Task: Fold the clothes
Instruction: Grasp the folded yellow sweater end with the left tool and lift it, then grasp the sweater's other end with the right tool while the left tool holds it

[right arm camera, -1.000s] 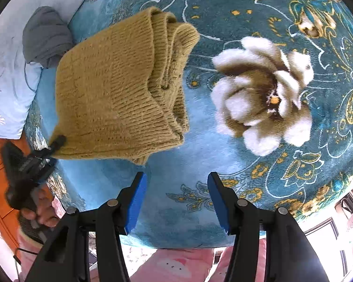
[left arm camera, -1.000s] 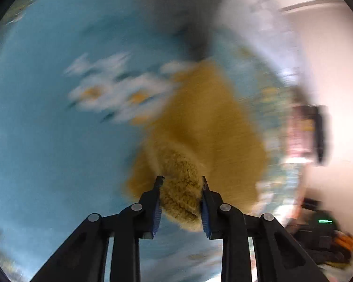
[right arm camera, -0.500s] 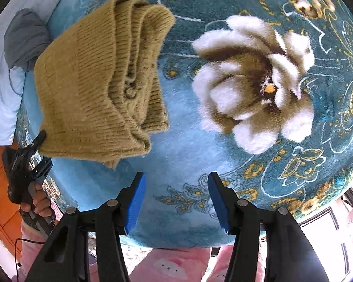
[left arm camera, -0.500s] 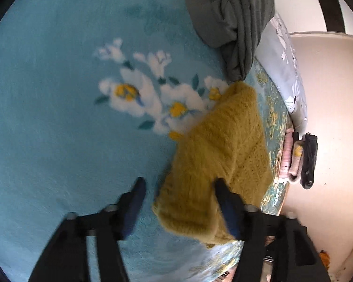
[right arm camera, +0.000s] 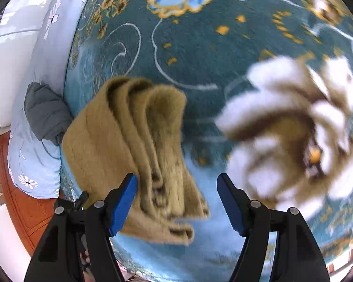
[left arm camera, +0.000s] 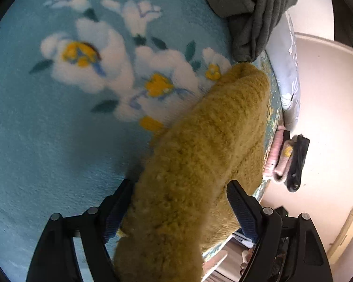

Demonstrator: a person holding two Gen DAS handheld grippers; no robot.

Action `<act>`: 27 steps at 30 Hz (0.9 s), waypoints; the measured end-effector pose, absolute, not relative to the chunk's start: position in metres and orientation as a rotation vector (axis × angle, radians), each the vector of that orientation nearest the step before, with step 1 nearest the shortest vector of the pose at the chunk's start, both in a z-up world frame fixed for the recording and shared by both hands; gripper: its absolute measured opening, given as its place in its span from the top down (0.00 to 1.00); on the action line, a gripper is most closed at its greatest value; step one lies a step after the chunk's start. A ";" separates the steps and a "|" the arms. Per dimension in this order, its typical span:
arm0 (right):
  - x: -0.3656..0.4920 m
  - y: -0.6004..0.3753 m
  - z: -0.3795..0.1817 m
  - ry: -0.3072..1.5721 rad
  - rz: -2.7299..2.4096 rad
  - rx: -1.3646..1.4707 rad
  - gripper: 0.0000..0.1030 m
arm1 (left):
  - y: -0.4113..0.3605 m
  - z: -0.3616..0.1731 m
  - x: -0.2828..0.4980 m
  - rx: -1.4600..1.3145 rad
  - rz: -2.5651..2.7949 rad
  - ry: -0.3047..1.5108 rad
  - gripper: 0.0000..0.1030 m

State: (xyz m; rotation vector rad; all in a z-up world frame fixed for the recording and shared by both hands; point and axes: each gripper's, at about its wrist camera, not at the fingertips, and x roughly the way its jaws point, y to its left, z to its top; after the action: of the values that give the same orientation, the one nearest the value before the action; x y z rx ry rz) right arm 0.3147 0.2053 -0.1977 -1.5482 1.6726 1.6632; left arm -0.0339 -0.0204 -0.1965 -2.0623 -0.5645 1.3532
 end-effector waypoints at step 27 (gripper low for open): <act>0.281 0.214 -0.134 1.685 1.891 -1.628 0.79 | 0.008 -0.062 0.013 -2.006 1.665 -0.371 0.71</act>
State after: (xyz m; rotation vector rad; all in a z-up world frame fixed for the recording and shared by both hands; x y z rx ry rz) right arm 0.2814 0.2139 -0.1336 -1.6283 1.6847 1.8913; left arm 0.0134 0.0081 -0.0615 -2.0056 -0.3711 1.6651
